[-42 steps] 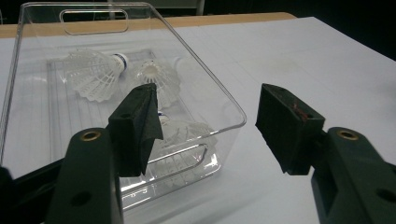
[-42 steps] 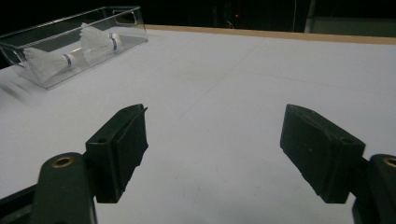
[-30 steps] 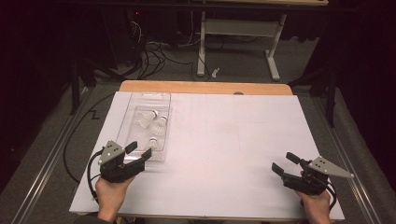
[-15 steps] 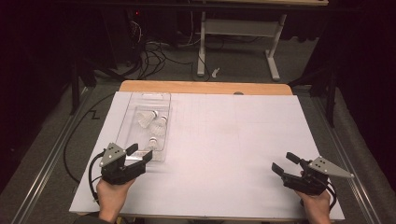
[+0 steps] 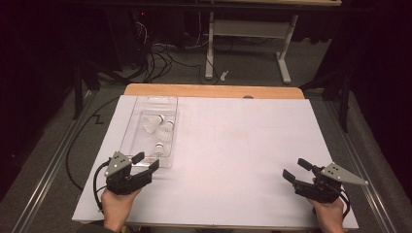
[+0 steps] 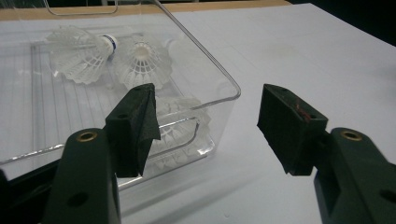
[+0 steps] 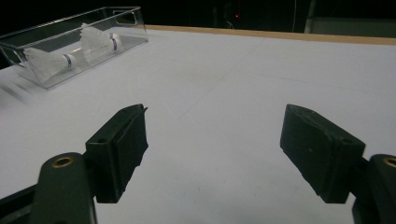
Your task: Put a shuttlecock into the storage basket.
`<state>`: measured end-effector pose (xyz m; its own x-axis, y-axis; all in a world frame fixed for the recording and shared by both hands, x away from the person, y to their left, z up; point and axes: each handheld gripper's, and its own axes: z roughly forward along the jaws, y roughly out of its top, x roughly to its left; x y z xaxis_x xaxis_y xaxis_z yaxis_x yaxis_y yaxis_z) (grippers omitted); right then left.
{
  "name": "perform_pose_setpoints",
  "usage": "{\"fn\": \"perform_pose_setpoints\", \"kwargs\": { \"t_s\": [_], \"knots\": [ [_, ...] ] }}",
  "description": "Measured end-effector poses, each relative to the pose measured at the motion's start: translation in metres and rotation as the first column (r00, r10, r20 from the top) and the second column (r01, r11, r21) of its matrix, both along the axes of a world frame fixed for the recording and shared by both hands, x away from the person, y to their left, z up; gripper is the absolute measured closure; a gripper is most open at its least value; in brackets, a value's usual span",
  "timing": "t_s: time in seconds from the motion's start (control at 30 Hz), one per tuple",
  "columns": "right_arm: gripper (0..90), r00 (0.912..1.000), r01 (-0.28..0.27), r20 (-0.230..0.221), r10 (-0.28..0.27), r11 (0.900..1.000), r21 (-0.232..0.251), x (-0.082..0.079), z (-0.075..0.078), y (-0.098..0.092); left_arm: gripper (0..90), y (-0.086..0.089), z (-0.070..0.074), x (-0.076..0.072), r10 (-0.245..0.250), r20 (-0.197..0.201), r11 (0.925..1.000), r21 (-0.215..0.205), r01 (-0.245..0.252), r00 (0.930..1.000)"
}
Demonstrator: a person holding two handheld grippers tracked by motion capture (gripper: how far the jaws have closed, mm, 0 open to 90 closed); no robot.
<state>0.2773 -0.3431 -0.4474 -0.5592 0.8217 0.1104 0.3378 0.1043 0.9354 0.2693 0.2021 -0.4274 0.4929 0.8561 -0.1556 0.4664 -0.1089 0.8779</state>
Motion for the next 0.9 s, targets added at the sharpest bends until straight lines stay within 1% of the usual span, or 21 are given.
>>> {"fn": "perform_pose_setpoints", "kwargs": {
  "t_s": [0.07, 0.2, 0.3, 0.47, 0.9],
  "knots": [
    [23.4, 1.0000, 0.001, 0.000, -0.001, 1.000, 0.001, 0.000, 0.000, 0.000, 38.0, 0.000, -0.002, 0.000, 0.000, -0.001, 1.0000, 0.006, 0.000, 1.0000],
    [23.4, 1.0000, 0.002, 0.000, -0.002, 1.000, 0.001, 0.000, 0.000, 0.000, 37.8, 0.002, -0.004, 0.000, 0.003, -0.003, 1.0000, 0.004, -0.003, 1.0000],
    [23.4, 1.0000, 0.001, -0.001, -0.001, 1.000, 0.001, 0.000, 0.000, 0.000, 37.5, 0.001, -0.006, -0.001, 0.005, 0.002, 0.9998, 0.019, -0.005, 1.0000],
    [23.4, 1.0000, 0.001, -0.003, -0.001, 1.000, 0.002, 0.000, 0.000, 0.000, 37.1, 0.001, -0.009, -0.001, 0.004, -0.001, 0.9997, 0.025, -0.004, 1.0000],
    [23.4, 1.0000, -0.001, -0.002, 0.001, 1.000, 0.000, 0.000, 0.000, 0.000, 36.2, 0.001, -0.014, -0.004, 0.007, -0.001, 0.9998, 0.016, -0.007, 1.0000]
  ]
}}
